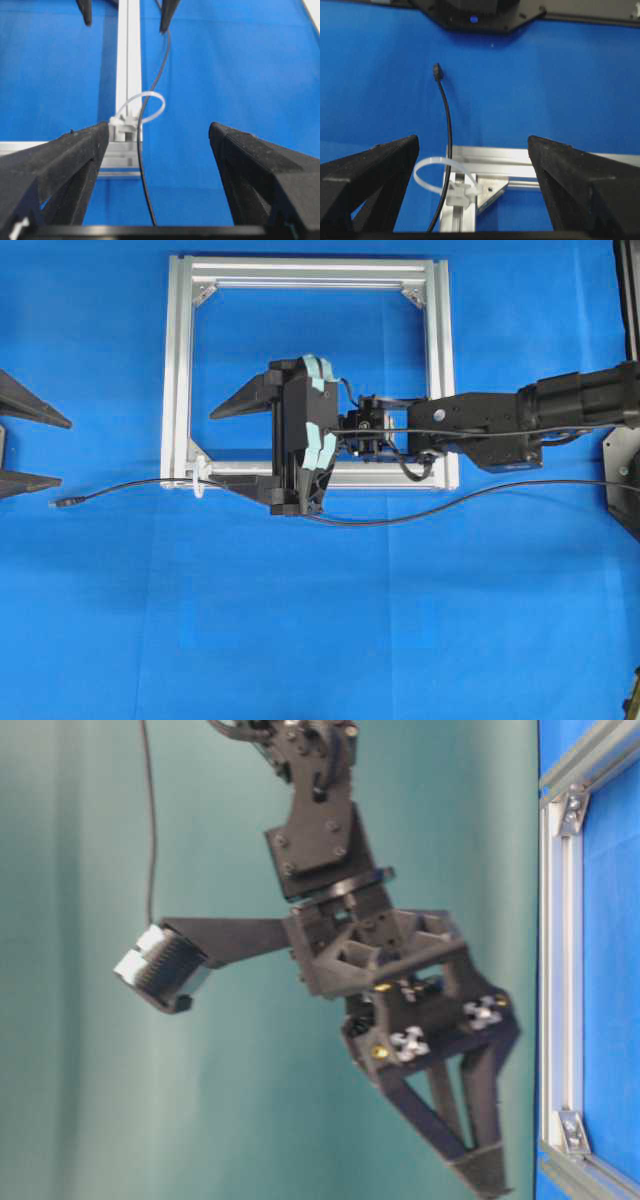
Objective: Insert the wire through the string loop located on the left side.
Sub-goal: 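Open the left gripper, drop the cable, and withdraw both grippers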
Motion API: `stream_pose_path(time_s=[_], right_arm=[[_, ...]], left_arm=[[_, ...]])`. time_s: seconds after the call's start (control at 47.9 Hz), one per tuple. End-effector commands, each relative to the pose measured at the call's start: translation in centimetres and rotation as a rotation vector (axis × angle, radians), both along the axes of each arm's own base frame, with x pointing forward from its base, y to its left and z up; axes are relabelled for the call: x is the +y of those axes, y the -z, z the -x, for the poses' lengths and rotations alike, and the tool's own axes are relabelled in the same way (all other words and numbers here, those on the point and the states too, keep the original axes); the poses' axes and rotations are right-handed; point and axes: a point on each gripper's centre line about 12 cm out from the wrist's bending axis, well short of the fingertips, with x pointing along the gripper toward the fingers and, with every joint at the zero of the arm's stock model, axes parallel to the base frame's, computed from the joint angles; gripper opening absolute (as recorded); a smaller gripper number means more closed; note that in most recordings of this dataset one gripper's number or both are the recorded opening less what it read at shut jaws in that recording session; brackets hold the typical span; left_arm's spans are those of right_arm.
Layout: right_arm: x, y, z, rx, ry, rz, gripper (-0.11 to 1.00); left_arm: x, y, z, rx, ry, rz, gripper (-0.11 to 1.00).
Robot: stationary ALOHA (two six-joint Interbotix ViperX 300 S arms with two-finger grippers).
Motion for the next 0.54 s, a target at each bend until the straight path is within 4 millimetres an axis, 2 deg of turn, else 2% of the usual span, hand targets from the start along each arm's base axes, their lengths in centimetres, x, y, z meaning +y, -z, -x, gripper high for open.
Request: stream_pose_path(time_s=[0.0,0.188,0.522], right_arm=[[-0.2,-3.1,0.4,-0.063,0.004,0.0,0.95],[-0.2,-4.7,0.8,-0.084,0.005,0.001,0.95],[-0.3,-4.7,0.8,-0.081,0.007,0.001,0.95]], left_arm=[[0.0,-0.4,-0.3,-0.009,-0.002,-0.004,0.76],[0.0,-0.4,-0.3,-0.011,-0.004,-0.004,0.76],[0.0,-0.5,-0.3,-0.014,-0.002,-0.005,0.76]])
